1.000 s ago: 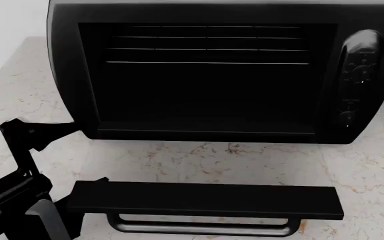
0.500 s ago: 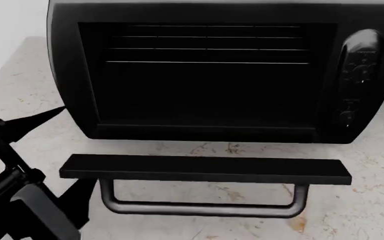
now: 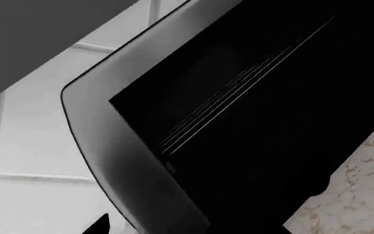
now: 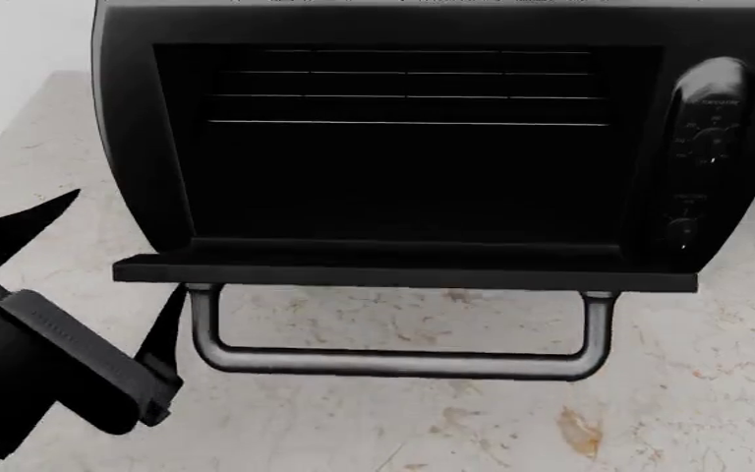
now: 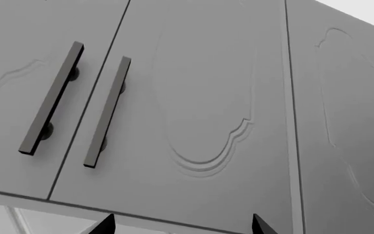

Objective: Close the toaster oven door.

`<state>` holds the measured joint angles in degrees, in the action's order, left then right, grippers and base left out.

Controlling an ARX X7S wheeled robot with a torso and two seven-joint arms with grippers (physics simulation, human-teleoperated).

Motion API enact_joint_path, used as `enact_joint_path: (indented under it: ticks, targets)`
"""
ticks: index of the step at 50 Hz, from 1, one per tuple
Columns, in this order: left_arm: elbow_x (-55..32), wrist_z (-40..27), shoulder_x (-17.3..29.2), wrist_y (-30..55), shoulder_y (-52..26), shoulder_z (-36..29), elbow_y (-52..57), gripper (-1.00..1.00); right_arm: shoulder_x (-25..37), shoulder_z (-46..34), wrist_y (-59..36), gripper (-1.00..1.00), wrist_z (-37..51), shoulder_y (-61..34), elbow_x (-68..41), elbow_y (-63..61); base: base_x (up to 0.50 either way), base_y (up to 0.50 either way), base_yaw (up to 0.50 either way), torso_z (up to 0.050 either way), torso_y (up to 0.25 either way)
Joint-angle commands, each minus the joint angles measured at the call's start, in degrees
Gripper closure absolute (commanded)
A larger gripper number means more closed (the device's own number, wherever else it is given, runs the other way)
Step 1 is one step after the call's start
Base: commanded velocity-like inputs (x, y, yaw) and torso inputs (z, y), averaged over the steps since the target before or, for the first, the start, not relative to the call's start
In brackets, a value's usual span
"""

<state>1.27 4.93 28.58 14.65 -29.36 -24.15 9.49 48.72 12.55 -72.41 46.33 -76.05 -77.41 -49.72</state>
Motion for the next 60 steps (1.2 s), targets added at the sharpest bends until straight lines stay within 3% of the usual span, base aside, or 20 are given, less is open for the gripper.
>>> enact_joint_path:
  ticks: [1,23,45,60]
  targets:
    - [-3.45,-4.96,-3.54,14.92,-0.13,5.88,8.31,-1.00,0.70,0.45,0.34,-1.00,0.79,-0.02,-1.30,0.03,0.00,0.00,0.00,0.000,0.000]
    - [-5.22,-8.30,-9.89,20.64,-5.50,7.44,4.93,-1.00,1.44,0.60,1.52,-1.00,0.77,0.49,-1.42,0.27,0.00,0.00,0.00,0.000,0.001]
    - [-5.14,-10.72,-13.44,19.05,-11.49,7.99,-6.20,-1.00,2.67,0.29,1.84,-1.00,2.55,-1.02,-3.96,0.61,0.00,0.00,0.00,0.000,0.000]
    - [-4.23,-11.69,-15.96,13.56,-15.29,6.59,-16.28,-1.00,3.75,0.60,2.22,-1.00,3.15,-0.99,-4.87,0.57,0.00,0.00,0.00,0.000,0.000]
